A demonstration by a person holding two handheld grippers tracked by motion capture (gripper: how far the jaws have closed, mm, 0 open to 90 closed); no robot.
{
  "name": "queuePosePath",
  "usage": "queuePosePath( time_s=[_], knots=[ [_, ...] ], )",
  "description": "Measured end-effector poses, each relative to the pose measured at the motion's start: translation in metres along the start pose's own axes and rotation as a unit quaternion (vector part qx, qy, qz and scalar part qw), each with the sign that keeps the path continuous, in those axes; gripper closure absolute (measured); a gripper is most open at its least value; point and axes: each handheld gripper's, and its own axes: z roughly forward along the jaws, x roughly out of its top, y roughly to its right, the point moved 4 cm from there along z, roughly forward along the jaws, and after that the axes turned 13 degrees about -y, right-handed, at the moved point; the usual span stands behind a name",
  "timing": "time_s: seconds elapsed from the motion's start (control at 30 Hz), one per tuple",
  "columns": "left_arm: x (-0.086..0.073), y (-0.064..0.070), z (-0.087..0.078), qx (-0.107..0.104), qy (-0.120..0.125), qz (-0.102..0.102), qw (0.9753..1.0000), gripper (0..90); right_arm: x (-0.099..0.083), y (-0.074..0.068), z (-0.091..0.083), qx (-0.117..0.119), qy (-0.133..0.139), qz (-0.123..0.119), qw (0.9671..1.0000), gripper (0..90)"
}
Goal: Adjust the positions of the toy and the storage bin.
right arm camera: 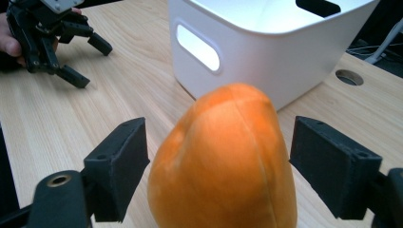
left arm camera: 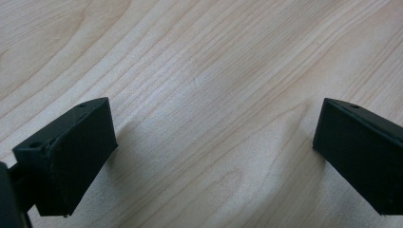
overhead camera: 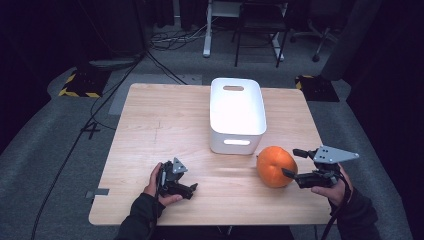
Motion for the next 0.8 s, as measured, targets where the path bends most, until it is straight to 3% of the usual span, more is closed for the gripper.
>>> queuePosePath(
  time_s=[0.37, 0.6, 0.8],
  knots=[
    [0.000, 0.000, 0.000, -0.001, 0.000, -0.001, 1.0000, 0.6, 0.015, 0.000, 0.017, -0.006, -0.007, -0.001, 1.0000, 19.8],
    [0.000, -0.001, 0.000, 0.004, 0.002, 0.001, 1.0000, 0.7, 0.002, 0.008, 0.031, -0.018, -0.025, 0.018, 0.9994, 18.9],
    [0.000, 0.000, 0.000, 0.001, 0.001, -0.001, 1.0000, 0.7, -0.009, 0.012, 0.041, -0.004, -0.039, 0.026, 0.9989, 15.6]
  ],
)
